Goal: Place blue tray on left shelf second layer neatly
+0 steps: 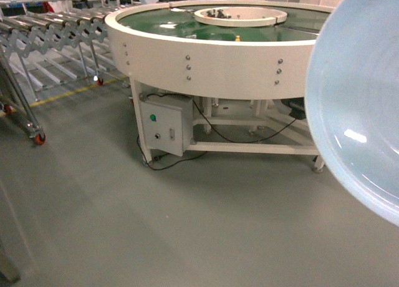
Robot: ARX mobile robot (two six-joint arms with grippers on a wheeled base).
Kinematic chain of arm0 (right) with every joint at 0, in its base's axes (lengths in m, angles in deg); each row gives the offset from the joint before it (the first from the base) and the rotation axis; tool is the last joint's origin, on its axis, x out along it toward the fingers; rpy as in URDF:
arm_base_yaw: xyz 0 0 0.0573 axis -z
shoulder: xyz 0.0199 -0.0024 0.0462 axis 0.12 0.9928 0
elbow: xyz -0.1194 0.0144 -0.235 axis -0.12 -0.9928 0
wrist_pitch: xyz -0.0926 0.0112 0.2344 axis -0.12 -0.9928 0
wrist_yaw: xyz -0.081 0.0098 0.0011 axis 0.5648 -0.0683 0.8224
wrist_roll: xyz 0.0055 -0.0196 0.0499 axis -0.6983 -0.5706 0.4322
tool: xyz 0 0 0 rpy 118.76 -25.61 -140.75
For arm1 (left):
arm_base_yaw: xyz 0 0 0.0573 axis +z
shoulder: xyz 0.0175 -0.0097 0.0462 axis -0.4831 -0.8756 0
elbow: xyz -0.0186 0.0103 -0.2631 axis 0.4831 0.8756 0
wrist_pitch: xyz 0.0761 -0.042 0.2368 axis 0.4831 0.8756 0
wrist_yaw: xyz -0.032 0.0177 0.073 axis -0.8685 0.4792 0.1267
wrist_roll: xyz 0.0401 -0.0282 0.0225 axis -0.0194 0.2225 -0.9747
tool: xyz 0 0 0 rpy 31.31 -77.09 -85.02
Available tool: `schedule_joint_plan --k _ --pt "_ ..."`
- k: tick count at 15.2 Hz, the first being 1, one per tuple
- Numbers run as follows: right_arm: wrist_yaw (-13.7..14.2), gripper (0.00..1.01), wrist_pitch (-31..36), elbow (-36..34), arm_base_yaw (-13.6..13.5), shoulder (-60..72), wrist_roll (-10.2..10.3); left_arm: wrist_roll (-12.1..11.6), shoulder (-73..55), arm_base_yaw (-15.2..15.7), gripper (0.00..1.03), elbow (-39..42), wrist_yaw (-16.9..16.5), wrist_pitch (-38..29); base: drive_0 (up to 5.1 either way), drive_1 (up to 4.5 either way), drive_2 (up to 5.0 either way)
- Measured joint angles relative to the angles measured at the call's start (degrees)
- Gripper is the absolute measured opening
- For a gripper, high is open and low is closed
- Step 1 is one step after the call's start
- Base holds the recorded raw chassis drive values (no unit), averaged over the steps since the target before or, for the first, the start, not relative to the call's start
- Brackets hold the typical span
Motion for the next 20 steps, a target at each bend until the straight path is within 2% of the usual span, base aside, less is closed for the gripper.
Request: schedule_joint_plan --k 20 --pt "-0.2 0.02 -0.17 0.0 -0.04 0.02 0.0 0.0 0.0 -0.02 0.98 0.0 0.13 -0.09 -1.2 -1.17 -1.2"
